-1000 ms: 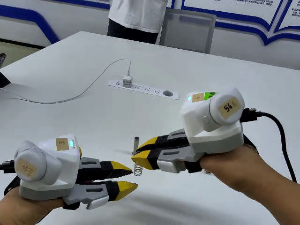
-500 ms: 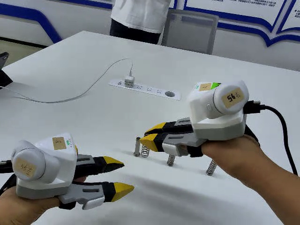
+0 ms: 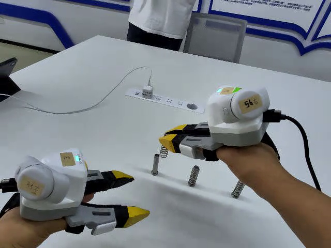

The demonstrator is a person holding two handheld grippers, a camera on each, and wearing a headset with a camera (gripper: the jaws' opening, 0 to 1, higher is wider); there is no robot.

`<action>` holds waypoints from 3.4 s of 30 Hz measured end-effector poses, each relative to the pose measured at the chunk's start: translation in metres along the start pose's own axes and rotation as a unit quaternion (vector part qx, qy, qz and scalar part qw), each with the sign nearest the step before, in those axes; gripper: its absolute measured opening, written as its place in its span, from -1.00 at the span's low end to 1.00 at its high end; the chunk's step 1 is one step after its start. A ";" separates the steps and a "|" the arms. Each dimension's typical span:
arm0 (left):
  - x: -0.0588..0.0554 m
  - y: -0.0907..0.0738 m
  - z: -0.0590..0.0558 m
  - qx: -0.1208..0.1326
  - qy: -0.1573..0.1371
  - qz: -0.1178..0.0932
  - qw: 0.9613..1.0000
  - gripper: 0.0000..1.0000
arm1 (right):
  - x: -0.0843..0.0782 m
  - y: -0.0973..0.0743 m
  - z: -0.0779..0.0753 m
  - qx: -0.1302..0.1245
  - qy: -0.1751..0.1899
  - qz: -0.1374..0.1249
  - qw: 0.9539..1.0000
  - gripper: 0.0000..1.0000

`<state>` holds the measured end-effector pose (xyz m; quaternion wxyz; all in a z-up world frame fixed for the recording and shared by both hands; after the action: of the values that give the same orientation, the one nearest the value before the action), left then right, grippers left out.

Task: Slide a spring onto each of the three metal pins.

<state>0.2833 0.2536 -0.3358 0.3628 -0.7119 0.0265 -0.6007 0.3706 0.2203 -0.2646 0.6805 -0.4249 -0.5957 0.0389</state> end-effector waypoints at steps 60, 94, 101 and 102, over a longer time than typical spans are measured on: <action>-0.006 -0.003 0.009 0.012 -0.011 0.003 1.000 0.12 | -0.038 0.060 -0.010 -0.004 0.022 0.052 0.998 -0.77; -0.010 -0.004 0.010 0.015 -0.016 0.007 1.000 0.11 | -0.055 0.073 0.001 0.012 0.024 0.078 0.997 -0.75; -0.009 -0.004 0.010 0.016 -0.016 0.007 1.000 0.12 | -0.056 0.072 0.002 0.010 0.023 0.078 0.997 -0.69; -0.009 -0.004 0.010 0.016 -0.017 0.007 1.000 0.12 | -0.056 0.071 0.002 0.009 0.023 0.078 0.997 -0.68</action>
<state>0.2876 0.2654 -0.3416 0.3788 -0.7156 0.0158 -0.5867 0.3848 0.2356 -0.3526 0.6926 -0.4647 -0.5446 0.0878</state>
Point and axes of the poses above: the centre of the closed fingertips' face, and the gripper's own axes: y roughly forward along the fingers, z roughly to its left, x roughly out of its top, the point moved 1 cm from there along -y, roughly backward along the fingers, and after that the axes turned 12 degrees about z, right-handed, at the moved point
